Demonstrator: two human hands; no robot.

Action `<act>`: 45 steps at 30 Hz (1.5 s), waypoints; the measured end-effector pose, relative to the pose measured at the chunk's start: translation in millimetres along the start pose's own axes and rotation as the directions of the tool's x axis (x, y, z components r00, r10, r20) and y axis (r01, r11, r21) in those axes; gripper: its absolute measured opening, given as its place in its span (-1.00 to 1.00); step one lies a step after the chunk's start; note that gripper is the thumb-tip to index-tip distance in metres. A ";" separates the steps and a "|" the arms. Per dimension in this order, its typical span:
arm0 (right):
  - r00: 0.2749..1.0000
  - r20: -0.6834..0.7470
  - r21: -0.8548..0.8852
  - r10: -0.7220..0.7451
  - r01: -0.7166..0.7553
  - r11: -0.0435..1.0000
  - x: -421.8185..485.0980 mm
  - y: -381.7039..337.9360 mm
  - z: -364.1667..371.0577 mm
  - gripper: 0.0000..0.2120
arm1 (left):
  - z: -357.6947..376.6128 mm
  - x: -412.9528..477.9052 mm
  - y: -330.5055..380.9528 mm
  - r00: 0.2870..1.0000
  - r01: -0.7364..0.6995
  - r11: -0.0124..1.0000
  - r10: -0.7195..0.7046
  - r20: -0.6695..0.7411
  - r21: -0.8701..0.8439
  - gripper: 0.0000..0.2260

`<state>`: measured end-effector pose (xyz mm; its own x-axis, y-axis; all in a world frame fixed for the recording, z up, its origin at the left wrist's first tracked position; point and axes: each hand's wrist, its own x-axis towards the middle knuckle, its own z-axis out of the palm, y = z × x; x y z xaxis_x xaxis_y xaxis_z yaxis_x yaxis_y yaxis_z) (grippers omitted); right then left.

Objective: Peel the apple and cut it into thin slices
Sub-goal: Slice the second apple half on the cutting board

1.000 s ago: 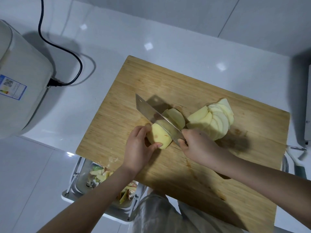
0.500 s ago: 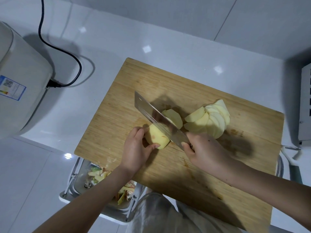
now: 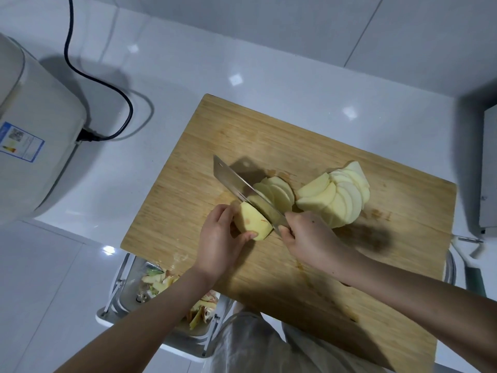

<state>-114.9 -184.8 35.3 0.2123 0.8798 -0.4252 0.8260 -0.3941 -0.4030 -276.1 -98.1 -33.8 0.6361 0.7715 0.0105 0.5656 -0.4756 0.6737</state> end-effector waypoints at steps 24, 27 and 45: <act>0.998 0.068 -0.026 0.020 -0.018 1.000 -1.2 -5.7 -6.5 -0.61 | -0.1 1.2 1.6 1.000 -0.015 1.000 0.015 0.003 0.015 -0.49; 0.998 0.057 -0.013 0.019 -0.019 1.000 0.2 -6.4 -3.7 -0.61 | -0.9 0.6 1.7 1.000 -0.018 1.000 0.018 -0.002 0.015 -0.49; 0.999 -0.024 -0.024 -0.026 0.025 0.999 -32.2 -7.3 -25.6 -0.84 | 3.0 -0.2 1.0 1.000 0.008 0.998 -0.007 -0.028 0.064 -0.49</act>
<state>-114.3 -203.5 72.8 0.2035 0.8960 -0.3947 0.8436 -0.3650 -0.3937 -274.1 -99.9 -35.4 0.6173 0.7863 0.0269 0.6034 -0.4951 0.6251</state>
